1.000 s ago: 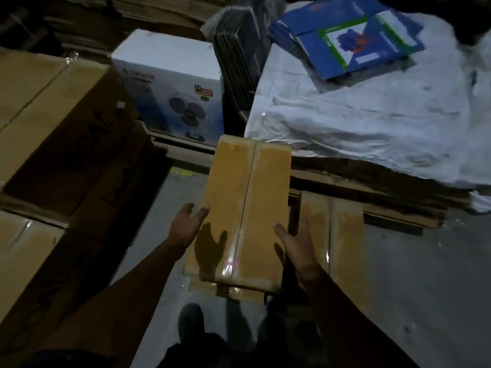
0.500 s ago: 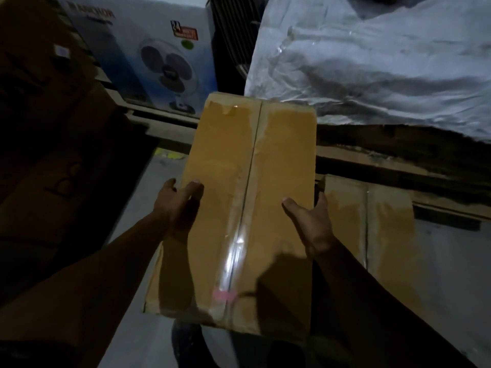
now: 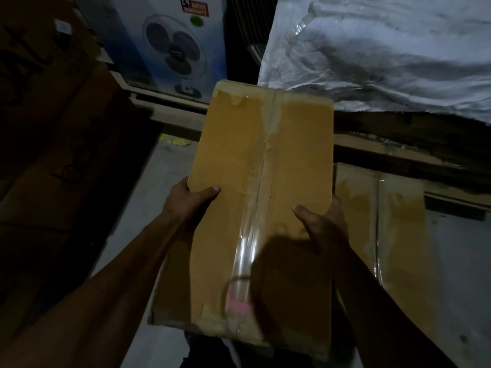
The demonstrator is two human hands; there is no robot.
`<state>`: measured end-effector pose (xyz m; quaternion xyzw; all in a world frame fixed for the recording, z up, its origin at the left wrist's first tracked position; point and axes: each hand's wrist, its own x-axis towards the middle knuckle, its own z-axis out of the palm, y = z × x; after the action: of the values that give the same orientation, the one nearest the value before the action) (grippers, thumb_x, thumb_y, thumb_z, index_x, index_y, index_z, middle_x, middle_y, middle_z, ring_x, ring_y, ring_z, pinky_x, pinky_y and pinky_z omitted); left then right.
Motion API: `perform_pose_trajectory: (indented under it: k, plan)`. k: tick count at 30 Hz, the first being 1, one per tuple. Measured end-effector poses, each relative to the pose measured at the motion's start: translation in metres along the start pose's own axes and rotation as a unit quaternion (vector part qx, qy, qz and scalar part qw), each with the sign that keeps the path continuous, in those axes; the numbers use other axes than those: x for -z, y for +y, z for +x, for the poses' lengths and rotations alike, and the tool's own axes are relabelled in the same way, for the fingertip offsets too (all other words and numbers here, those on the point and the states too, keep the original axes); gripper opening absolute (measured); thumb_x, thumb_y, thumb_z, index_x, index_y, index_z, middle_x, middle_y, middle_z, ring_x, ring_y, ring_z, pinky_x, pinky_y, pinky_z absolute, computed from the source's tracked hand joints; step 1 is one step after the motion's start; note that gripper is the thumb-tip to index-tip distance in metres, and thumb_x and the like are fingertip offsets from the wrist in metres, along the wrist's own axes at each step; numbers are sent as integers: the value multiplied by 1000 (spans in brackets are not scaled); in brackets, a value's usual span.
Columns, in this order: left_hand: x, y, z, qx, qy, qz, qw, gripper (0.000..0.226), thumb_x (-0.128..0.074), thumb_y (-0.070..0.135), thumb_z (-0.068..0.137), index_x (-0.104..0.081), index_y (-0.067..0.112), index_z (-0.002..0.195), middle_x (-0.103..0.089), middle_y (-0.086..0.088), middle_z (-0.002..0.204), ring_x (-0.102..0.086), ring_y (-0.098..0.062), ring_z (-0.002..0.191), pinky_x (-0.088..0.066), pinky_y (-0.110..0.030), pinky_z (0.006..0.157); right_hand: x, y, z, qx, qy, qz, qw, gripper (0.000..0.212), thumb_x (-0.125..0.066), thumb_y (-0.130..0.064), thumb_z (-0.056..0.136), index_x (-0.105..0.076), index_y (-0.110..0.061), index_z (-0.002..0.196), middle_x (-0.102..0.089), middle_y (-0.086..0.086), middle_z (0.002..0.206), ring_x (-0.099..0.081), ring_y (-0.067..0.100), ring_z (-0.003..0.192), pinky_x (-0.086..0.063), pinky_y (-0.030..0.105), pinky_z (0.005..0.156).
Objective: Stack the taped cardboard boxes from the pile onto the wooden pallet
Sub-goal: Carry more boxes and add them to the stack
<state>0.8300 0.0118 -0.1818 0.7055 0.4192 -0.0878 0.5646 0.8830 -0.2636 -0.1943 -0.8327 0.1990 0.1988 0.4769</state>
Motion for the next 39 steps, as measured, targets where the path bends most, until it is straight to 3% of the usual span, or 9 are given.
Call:
perform_pose_trajectory:
  k: [4,9,14,16,18,23,29,33,39]
  plan:
    - [32,-3,-43,-7,10,36,999,96,-79,72,43,-57,24,124,-69,2,113,-68,-24,100,-55,-51,90,15,-23,-56,1,-5,-14,1000,84,-80,-43,78,-35,-35,148,-57,-4,135,-52,27,124,-46,49,103]
    - [86,33,-139,4,23,76,997,98,-75,78,43,-49,29,123,-65,6,115,-65,-23,103,-53,-51,91,47,-77,-140,35,-22,-35,999,84,-80,-41,78,-34,-35,148,-57,-12,114,-54,18,110,-48,38,95]
    - [135,67,-243,-1,80,96,992,82,-78,51,75,-39,21,140,-58,2,119,-59,-27,111,-48,-40,90,81,-127,-220,99,-55,-57,992,81,-79,-42,80,-34,-35,147,-58,-15,116,-56,6,96,-48,24,79]
    - [150,74,-282,-9,112,80,990,79,-77,48,77,-39,23,141,-59,0,128,-58,-26,113,-46,-39,88,90,-142,-247,111,-68,-60,990,84,-80,-49,75,-33,-39,144,-60,-14,116,-63,9,97,-56,34,82]
    - [161,75,-313,-19,136,61,989,80,-77,48,77,-38,24,142,-58,0,130,-58,-26,114,-47,-39,90,99,-153,-269,132,-76,-78,985,83,-79,-52,74,-33,-39,143,-58,-16,113,-62,17,103,-54,45,92]
    - [175,68,-398,-29,209,33,977,100,-71,72,58,-35,31,142,-59,2,132,-60,-27,114,-49,-53,96,126,-160,-320,212,-107,-79,968,69,-76,-54,74,-37,-53,131,-61,-29,106,-63,9,102,-54,47,93]
    - [174,46,-502,-8,317,-14,948,85,-68,77,62,-37,43,133,-62,11,122,-64,-22,104,-53,-52,90,156,-167,-374,278,-169,-103,940,75,-76,-54,74,-36,-48,137,-55,-34,97,-61,8,96,-53,46,92]
    - [175,34,-556,-4,361,-52,931,77,-68,74,64,-41,42,129,-63,13,116,-65,-20,99,-55,-50,84,165,-177,-410,317,-204,-126,918,84,-69,-68,66,-34,-47,140,-60,-23,109,-60,19,109,-50,49,96]
    - [183,16,-613,8,425,-68,902,64,-68,62,74,-42,43,129,-62,15,112,-62,-22,100,-50,-51,92,157,-179,-456,371,-244,-138,885,86,-70,-68,71,-29,-45,143,-60,-10,124,-60,23,112,-51,53,94]
